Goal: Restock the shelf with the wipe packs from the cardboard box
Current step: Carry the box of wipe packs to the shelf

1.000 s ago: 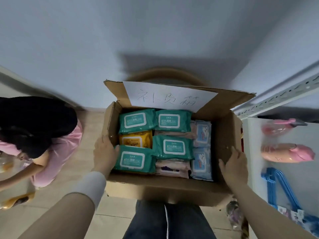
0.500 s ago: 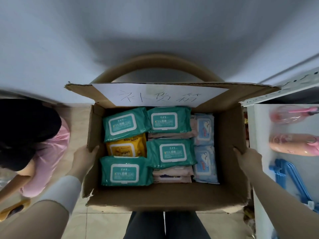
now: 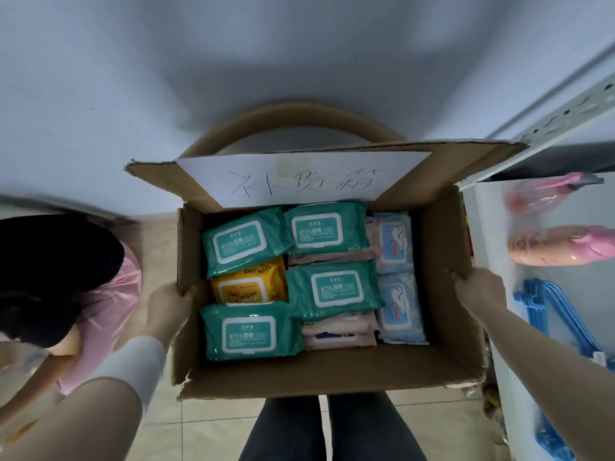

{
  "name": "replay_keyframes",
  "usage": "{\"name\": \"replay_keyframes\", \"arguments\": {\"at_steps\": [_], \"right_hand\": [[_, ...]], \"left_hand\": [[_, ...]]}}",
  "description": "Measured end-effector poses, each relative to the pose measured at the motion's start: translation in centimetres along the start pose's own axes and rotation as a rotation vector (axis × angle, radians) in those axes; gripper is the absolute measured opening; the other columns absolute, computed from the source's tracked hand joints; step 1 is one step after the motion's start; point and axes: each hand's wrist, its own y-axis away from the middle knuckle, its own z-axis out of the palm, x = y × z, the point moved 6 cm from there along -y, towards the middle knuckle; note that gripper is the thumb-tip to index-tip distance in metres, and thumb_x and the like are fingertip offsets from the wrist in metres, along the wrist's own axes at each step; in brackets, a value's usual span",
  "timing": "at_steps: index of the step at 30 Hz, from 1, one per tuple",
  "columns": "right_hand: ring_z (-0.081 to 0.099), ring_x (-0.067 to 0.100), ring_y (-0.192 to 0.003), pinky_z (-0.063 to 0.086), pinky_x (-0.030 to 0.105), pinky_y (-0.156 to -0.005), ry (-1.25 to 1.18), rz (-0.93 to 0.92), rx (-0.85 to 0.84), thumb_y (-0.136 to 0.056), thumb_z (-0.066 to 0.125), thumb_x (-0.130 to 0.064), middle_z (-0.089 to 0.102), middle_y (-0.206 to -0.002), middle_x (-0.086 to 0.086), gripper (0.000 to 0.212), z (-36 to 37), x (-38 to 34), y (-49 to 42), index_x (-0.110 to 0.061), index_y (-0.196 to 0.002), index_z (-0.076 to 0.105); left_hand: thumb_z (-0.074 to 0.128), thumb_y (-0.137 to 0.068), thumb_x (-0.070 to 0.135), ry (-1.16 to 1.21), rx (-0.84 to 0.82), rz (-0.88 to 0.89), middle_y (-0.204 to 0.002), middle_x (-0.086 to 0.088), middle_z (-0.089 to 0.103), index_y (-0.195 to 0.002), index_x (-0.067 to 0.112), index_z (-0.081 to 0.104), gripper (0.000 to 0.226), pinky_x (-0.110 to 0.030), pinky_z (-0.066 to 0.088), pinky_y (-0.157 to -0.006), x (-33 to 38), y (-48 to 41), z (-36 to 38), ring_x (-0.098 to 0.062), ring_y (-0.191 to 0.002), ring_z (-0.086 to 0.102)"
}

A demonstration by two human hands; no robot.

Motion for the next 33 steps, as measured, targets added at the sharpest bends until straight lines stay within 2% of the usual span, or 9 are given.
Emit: {"name": "replay_keyframes", "arguments": {"at_steps": [3,6,10,16,20,25,28,30,33], "right_hand": [[0.060,0.035,-0.085,0.040,0.032,-0.068,0.030,0.019,0.027,-0.097,0.045,-0.029,0.065,-0.099,0.024,0.040,-0.6,1.8,2.5,0.006,-0.102,0.062],[0.059,0.040,-0.096,0.045,0.040,-0.079,0.009,0.057,0.060,-0.097,0.045,-0.032,0.064,-0.106,0.027,0.042,-0.6,4.4,5.8,0.006,-0.107,0.061],[0.058,0.043,-0.098,0.044,0.040,-0.077,-0.071,0.169,0.081,-0.096,0.046,-0.032,0.062,-0.105,0.029,0.043,1.4,9.1,12.0,0.007,-0.104,0.061],[0.058,0.043,-0.097,0.046,0.041,-0.077,-0.223,0.399,0.097,-0.095,0.047,-0.033,0.061,-0.105,0.030,0.043,6.1,15.3,23.0,0.007,-0.104,0.060],[0.057,0.040,-0.105,0.046,0.039,-0.083,-0.310,0.454,0.114,-0.095,0.048,-0.028,0.058,-0.120,0.026,0.039,9.7,18.7,30.6,0.004,-0.114,0.058],[0.059,0.039,-0.094,0.046,0.034,-0.072,-0.468,0.613,0.053,-0.095,0.048,-0.030,0.063,-0.102,0.025,0.039,16.3,23.7,39.5,0.004,-0.110,0.061],[0.059,0.036,-0.087,0.042,0.031,-0.065,-0.537,0.717,0.041,-0.095,0.048,-0.029,0.062,-0.098,0.025,0.039,19.6,26.3,45.4,0.007,-0.104,0.061],[0.056,0.032,-0.081,0.040,0.030,-0.063,-0.588,0.818,0.052,-0.095,0.049,-0.029,0.061,-0.095,0.022,0.037,21.8,28.2,49.7,0.005,-0.102,0.061],[0.060,0.038,-0.091,0.044,0.033,-0.069,-0.690,0.967,0.075,-0.094,0.051,-0.028,0.064,-0.099,0.025,0.037,25.7,29.9,56.1,0.005,-0.105,0.062]], "left_hand": [[0.056,-0.091,0.018,0.013,-0.023,0.065,-0.090,-0.027,0.066,-0.099,-0.008,0.065,0.029,-0.036,0.042,-0.071,0.1,1.0,-0.8,-0.040,-0.086,0.060],[0.055,-0.090,0.015,0.041,-0.051,0.147,-0.081,-0.021,0.064,-0.097,-0.006,0.065,0.025,-0.033,0.043,-0.066,0.6,2.1,-1.5,-0.034,-0.075,0.059],[0.054,-0.091,0.013,-0.058,-0.075,0.324,-0.094,-0.031,0.066,-0.096,-0.011,0.064,0.026,-0.039,0.047,-0.075,1.0,3.2,-2.0,-0.043,-0.090,0.062],[0.048,-0.094,0.024,-0.351,-0.130,0.601,-0.094,-0.029,0.066,-0.092,-0.007,0.063,0.035,-0.037,0.044,-0.072,3.4,5.2,-2.9,-0.040,-0.089,0.061],[0.049,-0.093,0.021,-0.426,-0.143,0.746,-0.093,-0.029,0.065,-0.089,-0.008,0.063,0.032,-0.035,0.039,-0.073,4.1,8.0,-2.5,-0.041,-0.091,0.060],[0.054,-0.088,0.014,-0.453,-0.145,0.941,-0.064,-0.008,0.055,-0.071,0.003,0.060,0.020,-0.029,0.037,-0.057,3.7,12.5,-0.3,-0.028,-0.067,0.053],[0.055,-0.089,0.023,-0.581,-0.159,0.986,-0.078,-0.018,0.064,-0.083,0.000,0.064,0.025,-0.035,0.048,-0.068,3.8,15.3,1.8,-0.035,-0.077,0.060],[0.057,-0.090,0.023,-0.610,-0.171,1.030,-0.085,-0.025,0.065,-0.086,-0.006,0.063,0.030,-0.037,0.047,-0.071,4.1,17.5,3.6,-0.039,-0.084,0.061],[0.058,-0.089,0.019,-0.669,-0.255,1.145,-0.086,-0.026,0.067,-0.087,-0.009,0.065,0.029,-0.037,0.046,-0.072,5.0,22.1,7.5,-0.038,-0.084,0.062]]}}
